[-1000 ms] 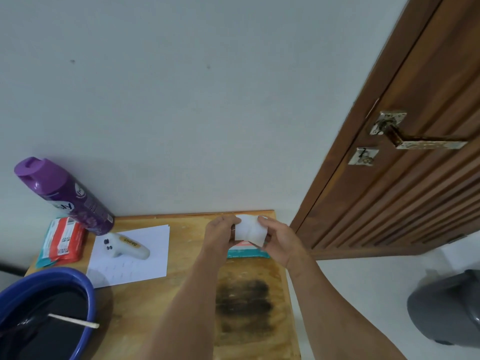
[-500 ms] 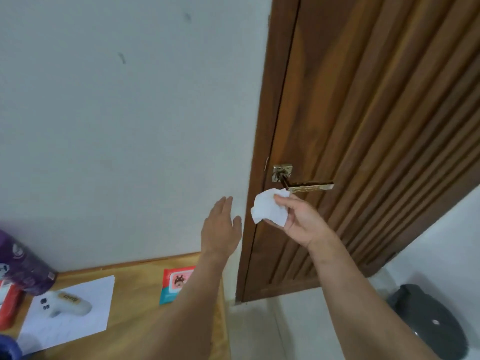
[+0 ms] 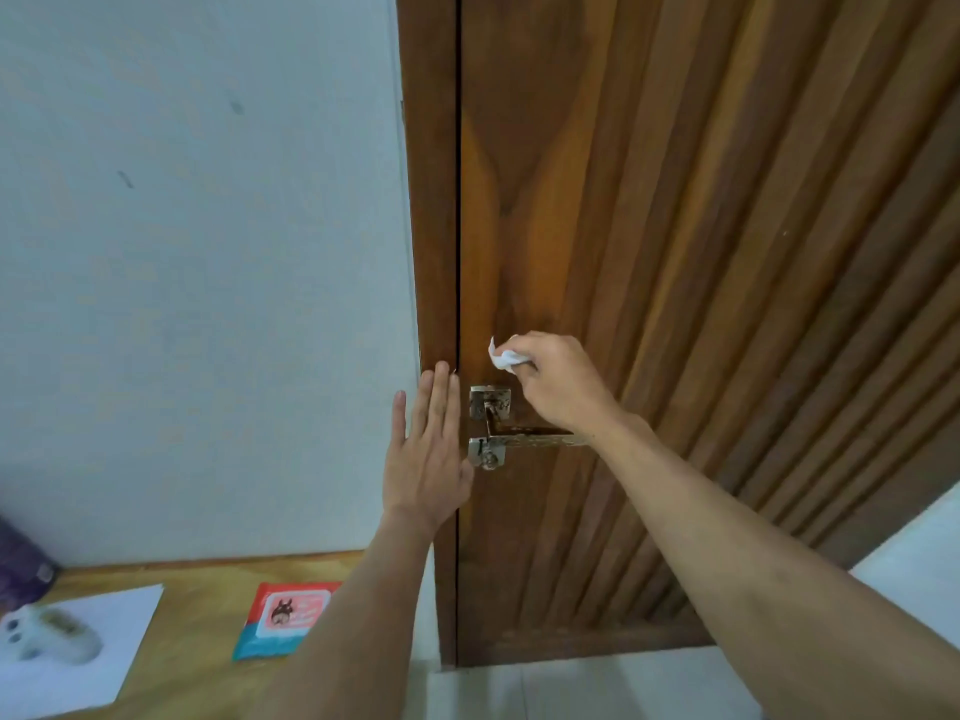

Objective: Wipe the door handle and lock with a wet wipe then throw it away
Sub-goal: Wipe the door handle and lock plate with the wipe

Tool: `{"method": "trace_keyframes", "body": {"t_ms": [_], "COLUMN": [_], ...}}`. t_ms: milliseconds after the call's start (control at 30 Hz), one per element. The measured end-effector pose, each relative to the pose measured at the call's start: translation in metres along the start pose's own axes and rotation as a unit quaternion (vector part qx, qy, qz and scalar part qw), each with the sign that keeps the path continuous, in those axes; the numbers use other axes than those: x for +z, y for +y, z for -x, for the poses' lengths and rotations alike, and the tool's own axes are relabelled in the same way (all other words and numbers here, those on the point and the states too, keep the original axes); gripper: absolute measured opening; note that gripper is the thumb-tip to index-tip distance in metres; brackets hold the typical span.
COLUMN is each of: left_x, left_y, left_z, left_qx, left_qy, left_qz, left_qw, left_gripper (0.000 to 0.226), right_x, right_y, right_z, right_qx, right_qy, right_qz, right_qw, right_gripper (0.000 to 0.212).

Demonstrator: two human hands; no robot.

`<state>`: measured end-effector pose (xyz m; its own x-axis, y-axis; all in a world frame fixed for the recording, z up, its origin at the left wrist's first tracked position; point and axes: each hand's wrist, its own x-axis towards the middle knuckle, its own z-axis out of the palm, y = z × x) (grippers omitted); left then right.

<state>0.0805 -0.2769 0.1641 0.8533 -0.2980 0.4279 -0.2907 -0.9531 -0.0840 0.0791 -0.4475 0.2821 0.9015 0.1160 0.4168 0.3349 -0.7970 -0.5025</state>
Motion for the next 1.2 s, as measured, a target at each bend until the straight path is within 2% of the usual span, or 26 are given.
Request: {"method": "trace_keyframes", "body": {"t_ms": [100, 233, 367, 433, 600, 800, 1033, 1200], "left_x": [0.0, 0.002, 0.006, 0.008, 0.004, -0.005, -0.011, -0.011], "left_y": [-0.002, -0.006, -0.008, -0.01, -0.018, -0.02, -0.013, -0.01], "left_z": [-0.009, -0.009, -0.009, -0.01, -0.008, -0.007, -0.005, -0.005], "left_qx": [0.003, 0.008, 0.004, 0.013, 0.031, 0.036, 0.01, -0.007], "left_qy": [-0.004, 0.002, 0.017, 0.018, 0.015, -0.019, -0.036, -0.039], "left_qz": [-0.029, -0.046, -0.058, -0.061, -0.08, -0.084, -0.06, -0.057], "left_qw": [1.0, 0.999, 0.998, 0.998, 0.996, 0.996, 0.998, 0.998], "left_gripper": [0.101, 0.085, 0.079, 0.079, 0.087, 0.092, 0.091, 0.095], "right_x": [0.015, 0.028, 0.049, 0.055, 0.048, 0.043, 0.032, 0.022], "right_y": [0.011, 0.02, 0.015, 0.014, 0.016, 0.008, -0.006, -0.013], "right_z": [-0.005, -0.004, 0.0, 0.0, -0.004, -0.003, 0.017, 0.033], "right_qx": [-0.058, -0.141, -0.205, -0.183, -0.068, -0.005, 0.011, -0.009], "right_qy": [-0.041, -0.052, -0.157, -0.182, -0.175, -0.199, -0.204, -0.226], "right_qz": [0.041, 0.108, 0.187, 0.194, 0.115, 0.114, 0.12, 0.112], "right_qw": [0.997, 0.983, 0.948, 0.946, 0.976, 0.973, 0.971, 0.968], "right_gripper": [0.033, 0.037, 0.032, 0.031, 0.045, 0.046, 0.042, 0.04]}}
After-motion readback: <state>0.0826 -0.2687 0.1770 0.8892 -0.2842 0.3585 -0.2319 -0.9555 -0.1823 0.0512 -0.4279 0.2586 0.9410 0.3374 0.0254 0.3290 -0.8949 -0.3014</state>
